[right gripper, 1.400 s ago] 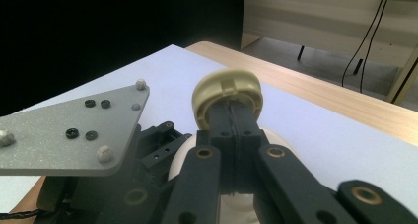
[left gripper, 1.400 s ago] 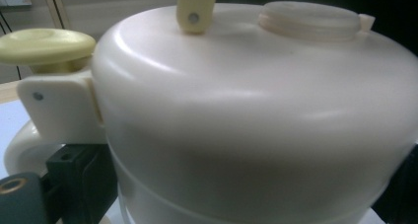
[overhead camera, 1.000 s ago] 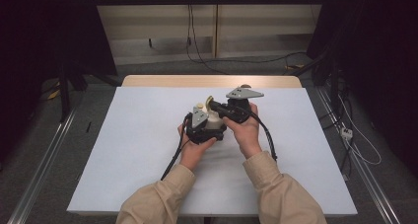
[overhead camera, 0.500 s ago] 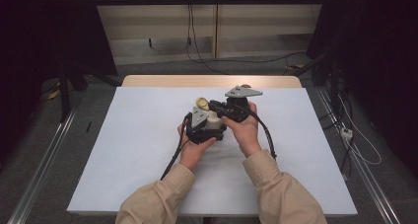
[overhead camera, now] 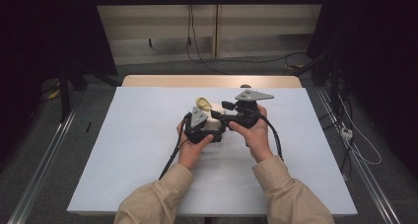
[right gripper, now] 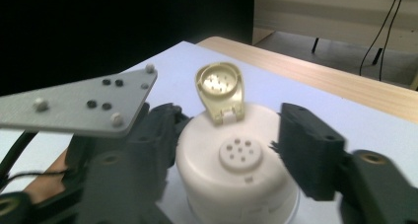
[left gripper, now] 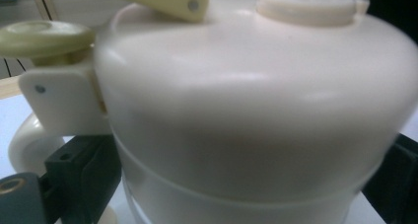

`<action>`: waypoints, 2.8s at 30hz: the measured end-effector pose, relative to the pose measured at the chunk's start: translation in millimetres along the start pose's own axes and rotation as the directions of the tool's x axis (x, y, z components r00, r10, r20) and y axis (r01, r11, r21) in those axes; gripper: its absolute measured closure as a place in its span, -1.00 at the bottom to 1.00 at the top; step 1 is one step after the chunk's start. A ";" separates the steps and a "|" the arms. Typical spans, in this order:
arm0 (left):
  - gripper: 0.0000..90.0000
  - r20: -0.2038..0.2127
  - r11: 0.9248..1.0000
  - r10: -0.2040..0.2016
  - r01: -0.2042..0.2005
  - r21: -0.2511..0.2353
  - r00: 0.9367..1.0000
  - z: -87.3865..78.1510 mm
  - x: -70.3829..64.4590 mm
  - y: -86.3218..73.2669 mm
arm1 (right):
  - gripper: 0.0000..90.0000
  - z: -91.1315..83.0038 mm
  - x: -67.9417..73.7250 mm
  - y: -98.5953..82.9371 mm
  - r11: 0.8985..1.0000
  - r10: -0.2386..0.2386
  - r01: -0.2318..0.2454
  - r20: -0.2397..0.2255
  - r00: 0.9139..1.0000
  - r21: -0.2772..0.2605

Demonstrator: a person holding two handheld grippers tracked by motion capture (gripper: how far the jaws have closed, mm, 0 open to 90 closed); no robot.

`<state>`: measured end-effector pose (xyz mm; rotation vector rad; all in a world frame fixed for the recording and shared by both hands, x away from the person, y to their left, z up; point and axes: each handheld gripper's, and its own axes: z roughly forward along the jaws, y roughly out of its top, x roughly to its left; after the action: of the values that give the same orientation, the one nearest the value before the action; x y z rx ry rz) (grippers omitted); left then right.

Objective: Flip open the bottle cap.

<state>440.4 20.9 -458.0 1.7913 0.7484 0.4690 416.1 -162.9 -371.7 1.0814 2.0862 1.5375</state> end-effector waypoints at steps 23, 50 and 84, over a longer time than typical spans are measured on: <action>-0.88 0.027 0.997 0.006 -0.009 0.080 1.000 -43.2 12.6 -5.6 | -0.69 -49.4 -12.8 -63.7 0.997 -0.017 0.017 -0.005 1.000 0.069; -0.87 0.016 0.998 -0.037 0.036 0.058 0.999 -119.8 46.0 -22.3 | -0.75 -92.2 -18.3 -103.1 0.998 0.003 -0.006 0.065 0.998 0.056; -0.87 0.004 0.996 -0.080 0.080 0.037 0.997 -173.3 71.5 -34.9 | -0.78 -126.2 -18.8 -132.4 0.997 0.009 -0.018 0.114 0.993 0.079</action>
<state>372.3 197.6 -435.8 1.7887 0.8263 0.3997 296.0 -277.7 -450.5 1.1851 2.0827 1.3752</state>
